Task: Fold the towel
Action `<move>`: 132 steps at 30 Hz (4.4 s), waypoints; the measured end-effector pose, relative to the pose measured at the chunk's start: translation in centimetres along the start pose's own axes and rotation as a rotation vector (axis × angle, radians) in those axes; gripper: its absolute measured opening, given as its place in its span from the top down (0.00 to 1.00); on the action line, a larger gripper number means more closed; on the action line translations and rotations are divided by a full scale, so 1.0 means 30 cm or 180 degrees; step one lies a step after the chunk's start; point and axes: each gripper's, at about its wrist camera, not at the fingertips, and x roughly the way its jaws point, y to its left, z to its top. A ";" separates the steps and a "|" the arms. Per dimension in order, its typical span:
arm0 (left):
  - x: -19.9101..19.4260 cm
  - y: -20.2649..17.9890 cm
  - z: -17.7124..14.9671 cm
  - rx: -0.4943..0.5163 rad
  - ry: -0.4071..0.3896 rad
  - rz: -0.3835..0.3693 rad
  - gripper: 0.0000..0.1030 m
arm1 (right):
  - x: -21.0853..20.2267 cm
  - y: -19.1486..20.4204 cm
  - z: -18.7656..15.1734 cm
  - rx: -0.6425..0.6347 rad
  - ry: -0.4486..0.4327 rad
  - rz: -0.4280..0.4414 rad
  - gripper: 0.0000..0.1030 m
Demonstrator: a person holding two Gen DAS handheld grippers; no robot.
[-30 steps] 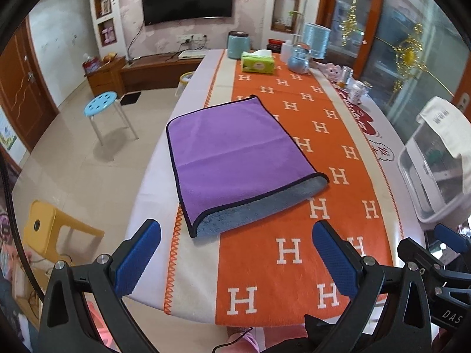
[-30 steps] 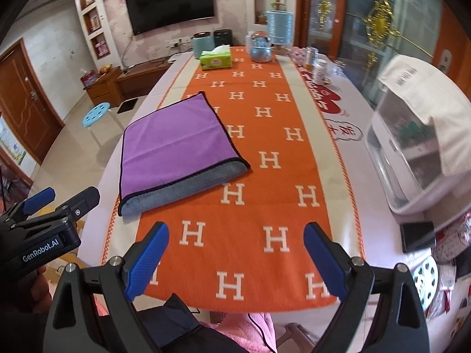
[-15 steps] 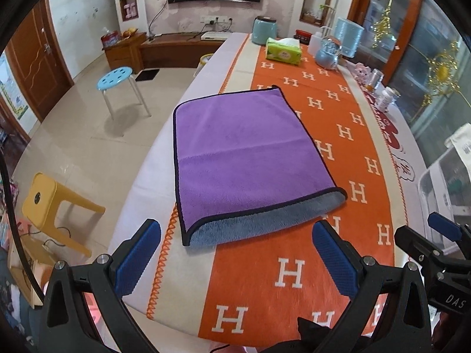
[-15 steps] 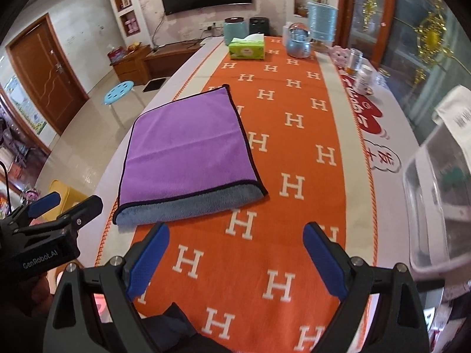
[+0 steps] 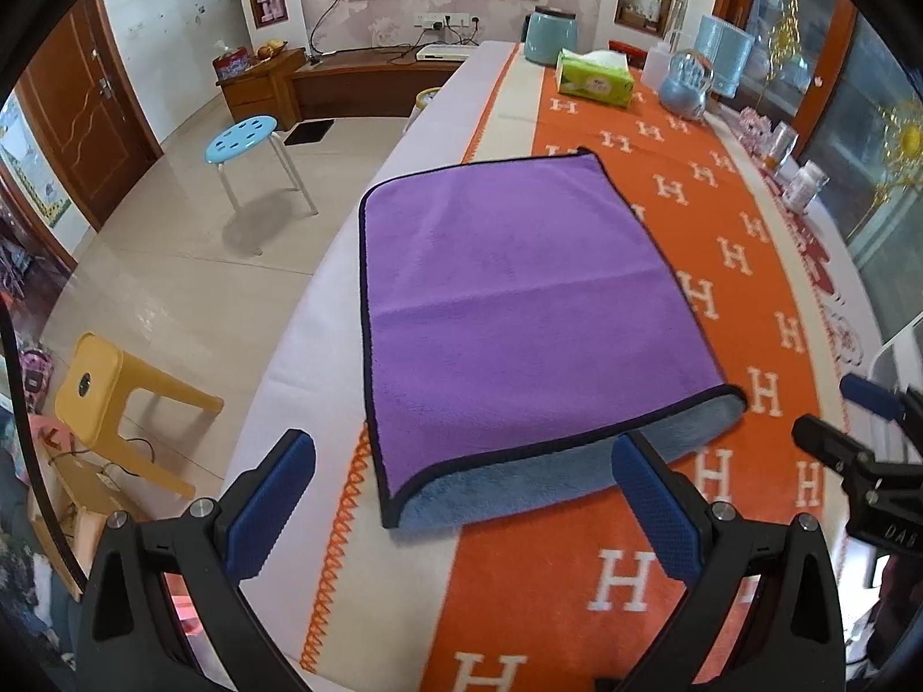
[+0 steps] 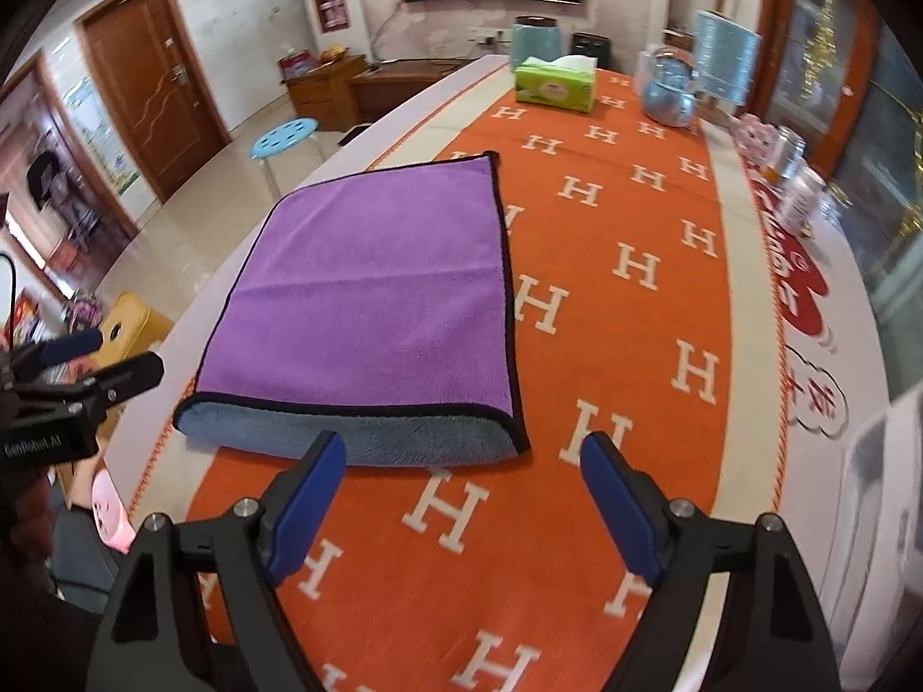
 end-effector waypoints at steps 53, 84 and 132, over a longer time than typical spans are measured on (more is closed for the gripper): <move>0.346 0.106 -0.100 -0.0095 0.0592 -0.0434 0.91 | 0.263 -0.082 -0.038 -0.0557 0.0180 0.0313 0.88; 0.062 0.125 0.111 0.0266 0.0031 -0.0378 0.96 | 0.087 -0.044 0.105 -0.0601 -0.0366 0.0203 0.95; 0.550 0.285 0.651 -0.0064 -0.0756 -0.0122 0.96 | 0.520 0.025 0.538 -0.0933 -0.1608 -0.0508 0.94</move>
